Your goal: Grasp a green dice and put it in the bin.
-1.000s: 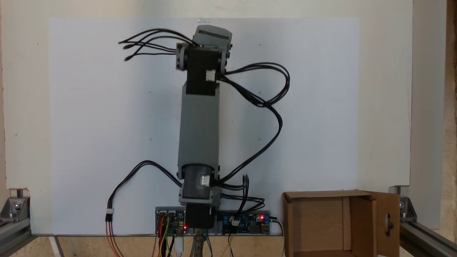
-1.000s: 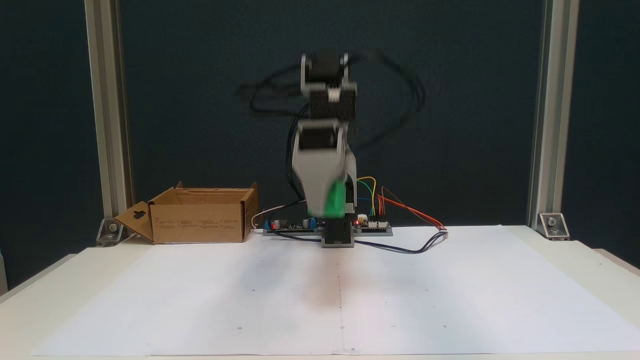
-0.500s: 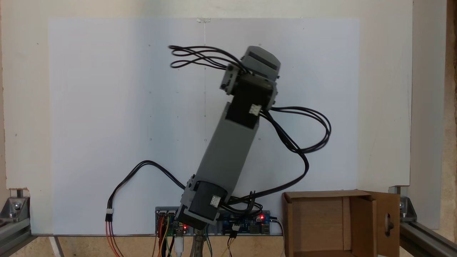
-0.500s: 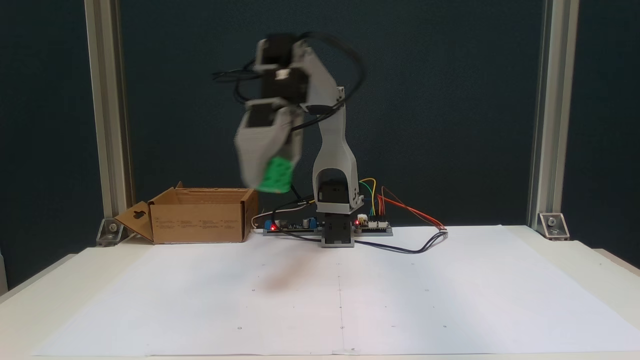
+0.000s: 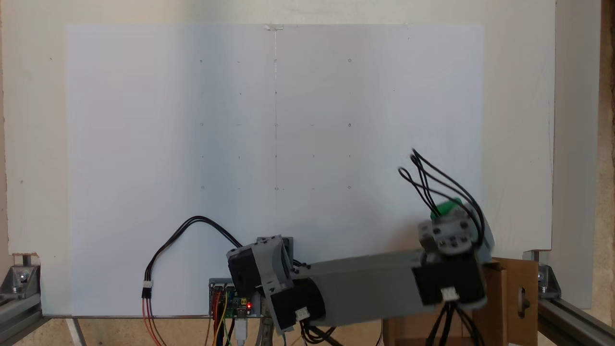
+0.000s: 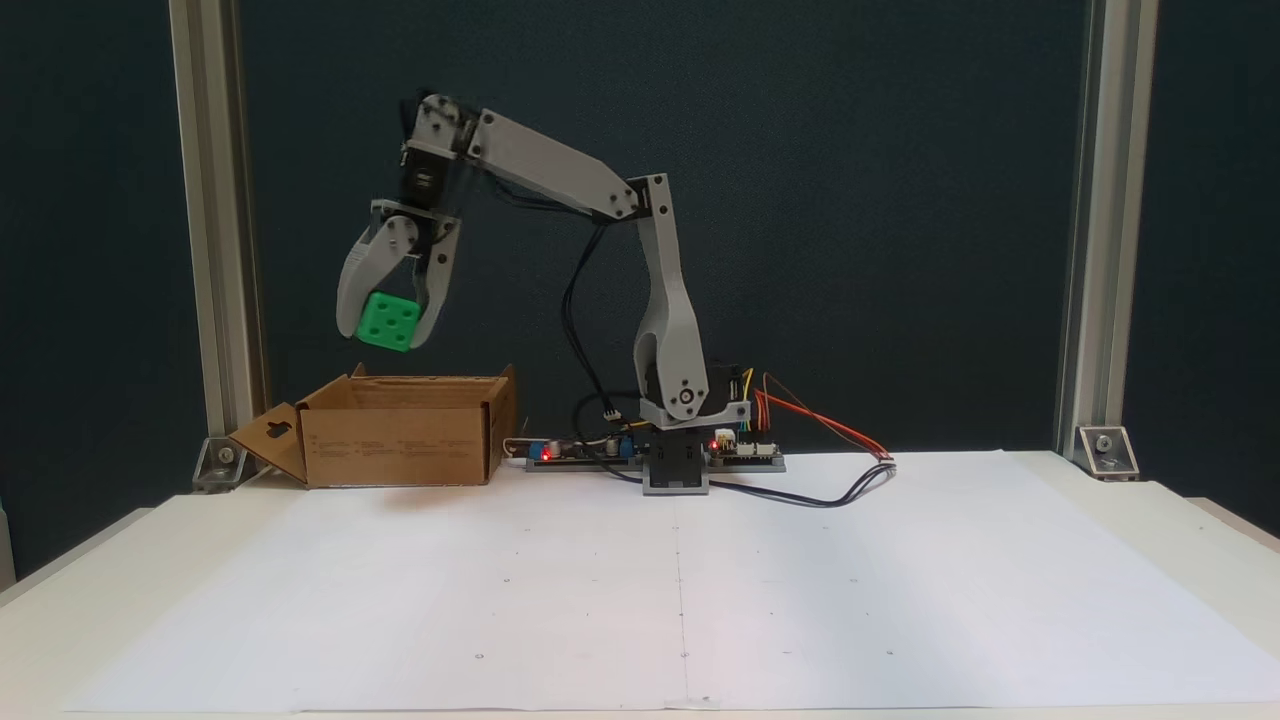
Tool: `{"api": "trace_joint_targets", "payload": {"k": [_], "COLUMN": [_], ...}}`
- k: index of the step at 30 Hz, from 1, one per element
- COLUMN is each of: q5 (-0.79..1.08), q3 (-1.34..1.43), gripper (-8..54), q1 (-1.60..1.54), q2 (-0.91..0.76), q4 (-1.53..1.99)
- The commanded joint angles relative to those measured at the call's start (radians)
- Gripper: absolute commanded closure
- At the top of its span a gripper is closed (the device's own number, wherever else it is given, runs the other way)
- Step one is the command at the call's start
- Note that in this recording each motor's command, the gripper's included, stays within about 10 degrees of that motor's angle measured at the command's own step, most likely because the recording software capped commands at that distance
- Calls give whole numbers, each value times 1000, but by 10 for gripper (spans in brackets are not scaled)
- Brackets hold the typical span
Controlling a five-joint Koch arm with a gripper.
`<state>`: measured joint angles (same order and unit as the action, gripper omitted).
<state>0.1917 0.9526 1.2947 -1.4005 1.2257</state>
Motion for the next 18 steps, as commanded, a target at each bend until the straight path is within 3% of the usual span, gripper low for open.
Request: {"api": "trace_joint_targets", "payload": {"k": [1,11,18], "q5": [114,324,365], "q3": [-25,-15,255], "gripper": [340,341,341], "q1": [114,482,586], "q2": [-46,-5,31], "q4": [5,-57,-379]}}
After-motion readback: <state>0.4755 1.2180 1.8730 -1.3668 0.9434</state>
